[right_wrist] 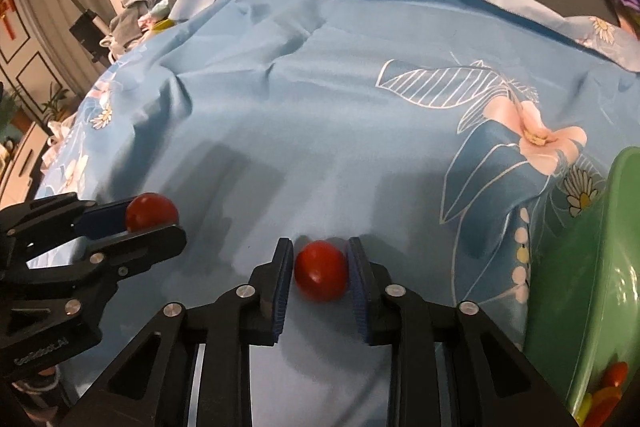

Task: Organize fruits
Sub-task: 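Carry both cherry tomatoes into the green bowl and open both tools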

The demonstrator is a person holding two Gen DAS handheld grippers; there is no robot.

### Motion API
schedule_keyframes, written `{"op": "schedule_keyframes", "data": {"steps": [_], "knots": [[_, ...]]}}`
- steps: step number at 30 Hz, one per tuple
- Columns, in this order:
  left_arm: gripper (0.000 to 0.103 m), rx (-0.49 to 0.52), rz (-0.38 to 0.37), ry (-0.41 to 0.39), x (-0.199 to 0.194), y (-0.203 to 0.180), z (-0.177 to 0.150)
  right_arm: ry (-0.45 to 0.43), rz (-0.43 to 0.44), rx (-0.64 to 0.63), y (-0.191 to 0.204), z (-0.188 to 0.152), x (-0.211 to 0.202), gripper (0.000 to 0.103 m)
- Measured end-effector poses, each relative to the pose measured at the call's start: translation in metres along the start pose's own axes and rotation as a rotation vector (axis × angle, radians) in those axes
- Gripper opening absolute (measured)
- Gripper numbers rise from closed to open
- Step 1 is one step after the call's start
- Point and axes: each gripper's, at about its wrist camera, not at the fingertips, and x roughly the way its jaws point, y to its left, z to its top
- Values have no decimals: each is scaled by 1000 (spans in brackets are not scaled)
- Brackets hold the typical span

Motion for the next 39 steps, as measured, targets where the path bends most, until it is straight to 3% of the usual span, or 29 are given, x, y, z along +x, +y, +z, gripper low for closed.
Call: {"op": "schedule_keyframes", "data": {"steps": [9, 20, 32, 39], "knots": [[29, 38, -10, -26, -21, -17, 3, -112, 1, 2, 5, -8, -50, 27], [29, 163, -67, -72, -43, -91, 17, -256, -35, 74, -22, -32, -122, 27], [29, 311, -136, -34, -6, -183, 41, -286, -167, 198, -87, -62, -154, 27], [29, 369, -132, 13, 21, -213, 41, -268, -207, 254, -116, -76, -158, 27]]}}
